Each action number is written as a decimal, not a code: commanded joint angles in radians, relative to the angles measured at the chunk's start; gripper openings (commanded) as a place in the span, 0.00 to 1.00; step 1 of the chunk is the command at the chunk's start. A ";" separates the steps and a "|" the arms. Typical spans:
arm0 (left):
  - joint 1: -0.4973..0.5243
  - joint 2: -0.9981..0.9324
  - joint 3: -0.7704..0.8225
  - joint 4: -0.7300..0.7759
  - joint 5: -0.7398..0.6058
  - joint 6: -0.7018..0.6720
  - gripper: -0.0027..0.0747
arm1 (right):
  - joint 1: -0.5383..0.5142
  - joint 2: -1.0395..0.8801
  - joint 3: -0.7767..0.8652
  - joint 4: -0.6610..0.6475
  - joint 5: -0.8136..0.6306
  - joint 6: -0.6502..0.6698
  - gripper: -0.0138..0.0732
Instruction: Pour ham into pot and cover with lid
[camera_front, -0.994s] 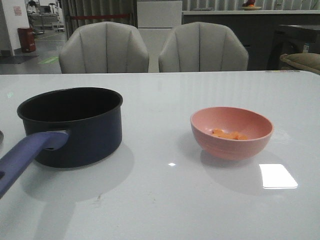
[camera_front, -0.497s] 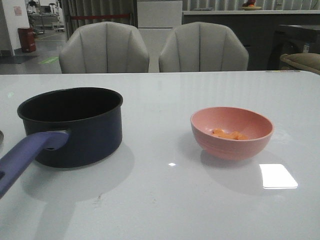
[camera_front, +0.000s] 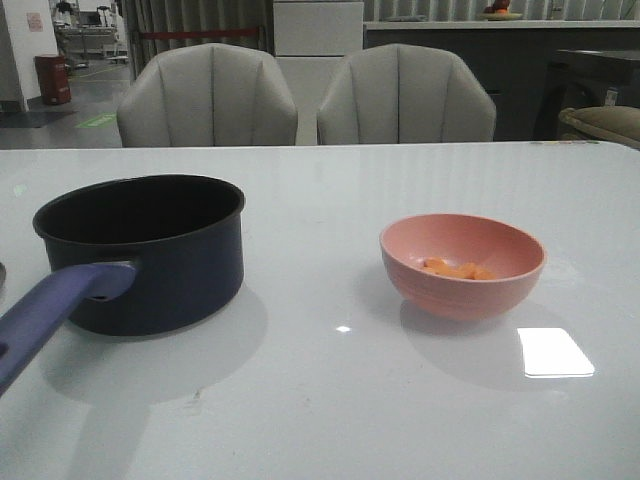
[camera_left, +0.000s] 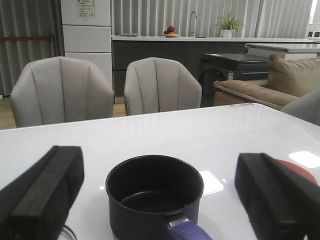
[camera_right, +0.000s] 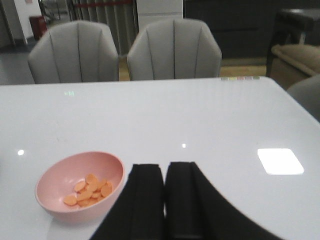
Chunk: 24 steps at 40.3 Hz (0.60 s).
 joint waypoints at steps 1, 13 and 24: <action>-0.010 0.006 -0.026 -0.003 -0.080 -0.004 0.88 | -0.001 0.066 -0.049 0.003 -0.014 -0.001 0.34; -0.010 0.006 -0.026 -0.003 -0.080 -0.004 0.88 | -0.001 0.193 -0.089 0.003 0.017 -0.001 0.43; -0.010 0.006 -0.026 -0.003 -0.080 -0.004 0.88 | -0.001 0.480 -0.202 0.019 0.018 -0.001 0.73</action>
